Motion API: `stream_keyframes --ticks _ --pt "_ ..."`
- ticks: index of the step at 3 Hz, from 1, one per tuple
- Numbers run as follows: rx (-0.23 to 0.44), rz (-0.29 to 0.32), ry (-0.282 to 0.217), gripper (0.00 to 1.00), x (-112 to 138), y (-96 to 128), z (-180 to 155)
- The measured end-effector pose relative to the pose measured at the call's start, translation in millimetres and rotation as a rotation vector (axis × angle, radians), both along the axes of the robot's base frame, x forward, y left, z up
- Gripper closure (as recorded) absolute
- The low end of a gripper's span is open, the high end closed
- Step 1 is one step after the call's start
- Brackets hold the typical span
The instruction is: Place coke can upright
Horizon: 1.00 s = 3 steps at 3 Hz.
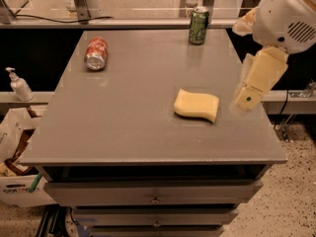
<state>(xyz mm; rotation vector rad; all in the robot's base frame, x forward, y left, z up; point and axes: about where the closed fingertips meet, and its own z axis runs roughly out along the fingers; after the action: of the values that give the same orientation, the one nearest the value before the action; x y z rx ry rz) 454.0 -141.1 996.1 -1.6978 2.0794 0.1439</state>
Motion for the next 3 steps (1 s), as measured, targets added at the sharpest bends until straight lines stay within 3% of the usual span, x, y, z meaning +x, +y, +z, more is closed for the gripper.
stream_keyframes --ticks 1,2,3 --pt "-0.009 -0.030 0.023 0.00 11.5 8.8 -4.6" --pt "0.002 -0.064 0.037 0.00 36.8 32.2 -8.2" --pt "0.040 -0.057 0.055 0.00 77.3 68.5 -16.5"
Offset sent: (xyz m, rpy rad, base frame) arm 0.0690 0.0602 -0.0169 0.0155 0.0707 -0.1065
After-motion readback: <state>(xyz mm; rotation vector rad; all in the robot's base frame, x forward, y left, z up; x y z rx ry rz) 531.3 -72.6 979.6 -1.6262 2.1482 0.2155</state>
